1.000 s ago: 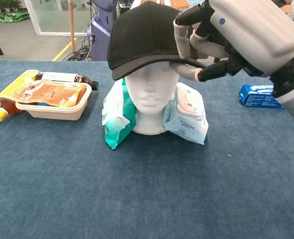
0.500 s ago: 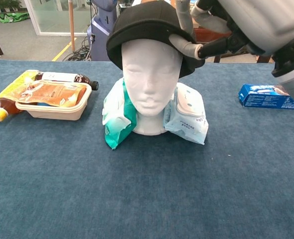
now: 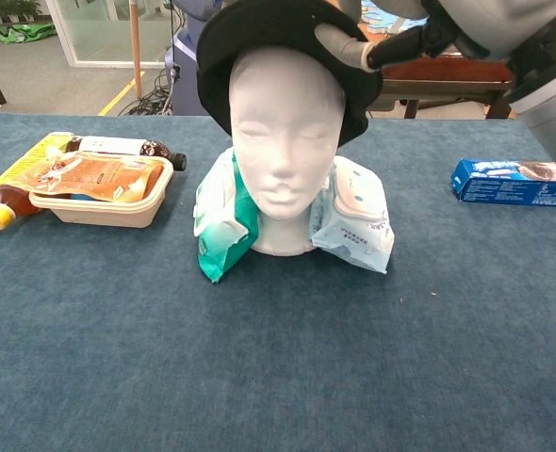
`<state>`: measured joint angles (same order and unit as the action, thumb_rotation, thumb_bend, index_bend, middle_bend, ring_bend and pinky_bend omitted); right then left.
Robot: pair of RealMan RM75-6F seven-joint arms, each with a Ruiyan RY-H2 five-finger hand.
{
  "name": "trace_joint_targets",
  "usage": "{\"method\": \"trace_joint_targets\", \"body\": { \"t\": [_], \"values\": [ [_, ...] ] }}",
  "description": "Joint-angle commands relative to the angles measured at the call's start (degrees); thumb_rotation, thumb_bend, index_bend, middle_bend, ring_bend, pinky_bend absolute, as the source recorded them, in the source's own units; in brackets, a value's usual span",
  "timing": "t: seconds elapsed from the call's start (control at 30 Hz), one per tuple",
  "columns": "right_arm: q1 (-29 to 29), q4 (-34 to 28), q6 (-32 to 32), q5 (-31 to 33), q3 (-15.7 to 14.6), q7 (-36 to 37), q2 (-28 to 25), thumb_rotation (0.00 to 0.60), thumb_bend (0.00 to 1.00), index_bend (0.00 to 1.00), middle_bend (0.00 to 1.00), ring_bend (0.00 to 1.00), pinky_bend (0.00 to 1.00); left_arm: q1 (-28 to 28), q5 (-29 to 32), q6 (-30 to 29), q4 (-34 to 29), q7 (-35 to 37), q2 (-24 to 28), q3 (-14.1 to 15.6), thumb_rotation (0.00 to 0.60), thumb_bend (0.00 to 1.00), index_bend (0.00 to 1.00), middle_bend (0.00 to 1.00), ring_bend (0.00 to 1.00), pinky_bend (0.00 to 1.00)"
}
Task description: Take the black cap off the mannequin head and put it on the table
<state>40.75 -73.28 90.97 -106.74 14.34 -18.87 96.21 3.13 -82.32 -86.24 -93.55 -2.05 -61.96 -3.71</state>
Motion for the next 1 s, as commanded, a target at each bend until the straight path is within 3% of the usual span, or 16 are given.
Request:
{"method": "trace_joint_targets", "body": {
  "t": [0.03,0.77,1.0],
  "values": [
    [0.52,0.09,-0.42,0.62,0.67,-0.31,-0.17,0.600,0.35,0.71,1.00,0.95,1.00,-0.03,-0.04,-0.06,-0.01,0.03,0.02,0.01,0.600,0.29,0.32,0.29,0.28,0.58],
    [5.00,4.48,-2.54,7.70,7.31,-1.01,-1.79,0.600,0.35,0.71,1.00,0.95,1.00,-0.58,-0.75,-0.93,-0.03,0.73,0.32,0.26,0.600,0.29,0.32,0.29,0.28,0.58],
    [2.56,3.76,0.53,8.40,7.00,-1.26,-5.37,0.600,0.35,0.71,1.00,0.95,1.00,-0.60,-0.66,-0.91,0.05,0.57,0.25,0.21,0.600,0.29,0.32,0.29,0.28,0.58]
  ]
}}
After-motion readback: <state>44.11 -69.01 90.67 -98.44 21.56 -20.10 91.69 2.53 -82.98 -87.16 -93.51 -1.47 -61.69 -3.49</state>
